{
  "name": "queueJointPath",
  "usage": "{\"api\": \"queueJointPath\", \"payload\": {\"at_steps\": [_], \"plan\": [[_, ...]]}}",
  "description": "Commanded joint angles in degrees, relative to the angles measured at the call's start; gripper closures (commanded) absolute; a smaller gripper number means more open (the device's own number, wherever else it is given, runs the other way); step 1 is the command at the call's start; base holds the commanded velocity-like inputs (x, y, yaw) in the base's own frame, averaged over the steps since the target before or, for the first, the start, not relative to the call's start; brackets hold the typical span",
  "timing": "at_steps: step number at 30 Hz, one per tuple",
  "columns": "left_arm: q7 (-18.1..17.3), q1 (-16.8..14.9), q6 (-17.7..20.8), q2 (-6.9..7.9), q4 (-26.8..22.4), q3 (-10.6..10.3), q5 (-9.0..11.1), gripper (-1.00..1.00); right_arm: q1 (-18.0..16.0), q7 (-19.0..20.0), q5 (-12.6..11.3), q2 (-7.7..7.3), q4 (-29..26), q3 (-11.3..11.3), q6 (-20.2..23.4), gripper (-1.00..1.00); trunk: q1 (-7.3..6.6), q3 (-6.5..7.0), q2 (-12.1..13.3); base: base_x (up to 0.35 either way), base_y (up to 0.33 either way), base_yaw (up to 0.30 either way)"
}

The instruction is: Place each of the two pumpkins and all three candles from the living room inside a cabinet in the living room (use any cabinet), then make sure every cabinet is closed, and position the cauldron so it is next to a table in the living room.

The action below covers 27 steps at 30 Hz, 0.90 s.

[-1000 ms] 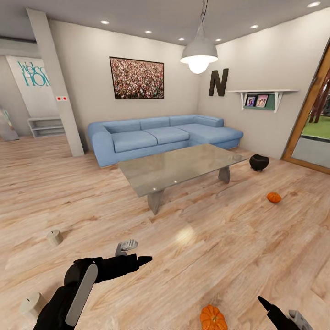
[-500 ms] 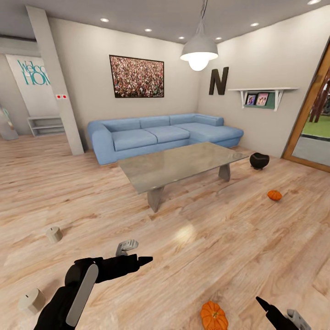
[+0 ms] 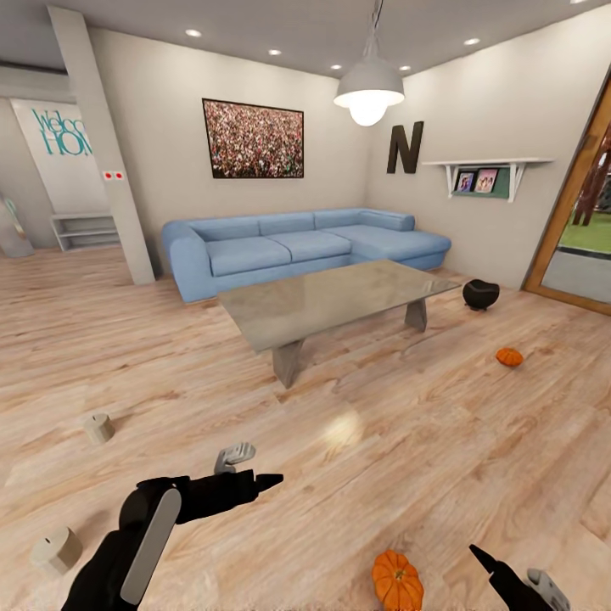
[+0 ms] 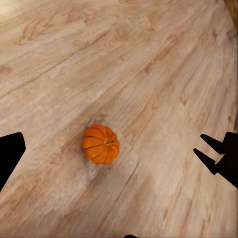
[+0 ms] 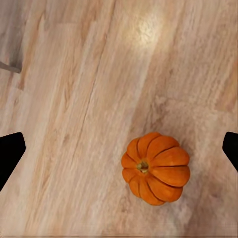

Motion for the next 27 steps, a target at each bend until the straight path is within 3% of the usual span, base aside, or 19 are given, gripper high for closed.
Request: {"api": "queueJointPath", "payload": {"at_steps": [1, 27], "plan": [[-0.4, 0.0, 0.2, -0.01, 0.0, 0.0, 0.1, -1.00, 0.0, 0.3, -0.3, -0.01, 0.0, -0.1, 0.8, -1.00, 0.21, -0.24, -0.4, 0.000, 0.000, 0.000], [-0.4, 0.0, 0.2, 0.03, 0.0, 0.1, 0.5, -1.00, 0.0, 0.2, -0.2, -0.10, 0.0, -0.2, 0.6, -1.00, 5.93, -4.91, -10.9, 0.000, 0.000, 0.000]]}}
